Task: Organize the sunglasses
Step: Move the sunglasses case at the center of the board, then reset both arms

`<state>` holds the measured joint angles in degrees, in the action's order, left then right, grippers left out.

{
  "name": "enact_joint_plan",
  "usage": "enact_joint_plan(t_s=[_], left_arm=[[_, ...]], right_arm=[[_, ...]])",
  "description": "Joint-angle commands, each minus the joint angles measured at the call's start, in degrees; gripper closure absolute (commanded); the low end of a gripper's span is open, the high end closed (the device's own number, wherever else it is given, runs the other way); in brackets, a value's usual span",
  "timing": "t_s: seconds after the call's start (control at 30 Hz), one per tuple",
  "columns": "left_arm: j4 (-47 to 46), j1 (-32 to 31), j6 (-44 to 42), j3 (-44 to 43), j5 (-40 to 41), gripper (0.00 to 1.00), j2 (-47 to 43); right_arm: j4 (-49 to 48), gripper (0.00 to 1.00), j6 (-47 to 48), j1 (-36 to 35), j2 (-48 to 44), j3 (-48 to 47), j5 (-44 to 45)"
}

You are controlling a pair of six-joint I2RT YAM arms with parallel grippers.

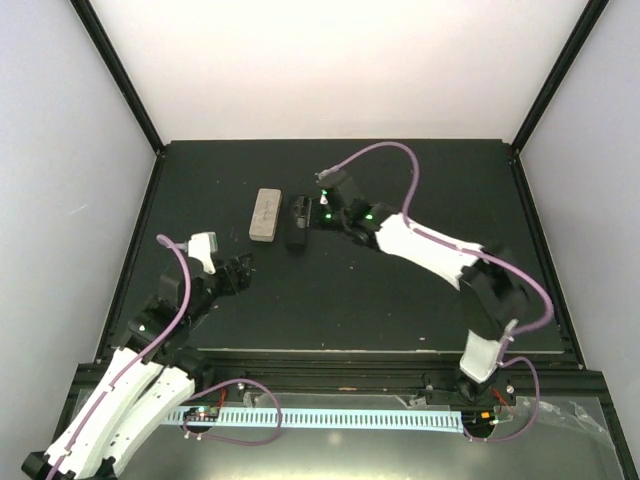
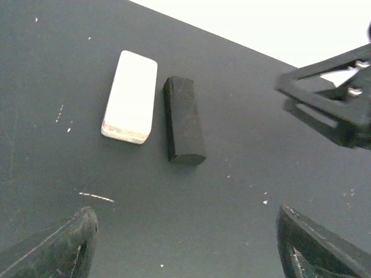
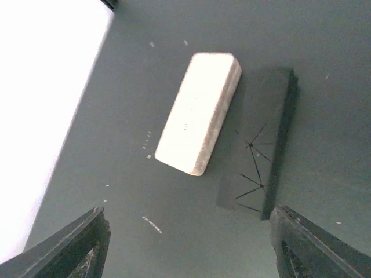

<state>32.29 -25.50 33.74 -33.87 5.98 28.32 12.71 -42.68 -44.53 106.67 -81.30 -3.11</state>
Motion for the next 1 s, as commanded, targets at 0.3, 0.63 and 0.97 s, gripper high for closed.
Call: enact_joint_plan(t_s=[0.3,0.63,0.97], left_arm=[[9.66,0.37,-8.70,-11.67,0.52,0.01,-10.41],[14.09,0.36,-13.66,-17.90,2.61,0.01,-14.00],[15.66,0.37,-14.07,-19.71,4.34,0.01,-15.34]], right_arm=[[20.78,0.00,15.82,0.24,-46.47,22.89,23.91],[39.56,0.00,10.85,0.24,-72.27,24.64,48.15],[39.18,0.00,10.85,0.24,-85.30,27.27,57.28]])
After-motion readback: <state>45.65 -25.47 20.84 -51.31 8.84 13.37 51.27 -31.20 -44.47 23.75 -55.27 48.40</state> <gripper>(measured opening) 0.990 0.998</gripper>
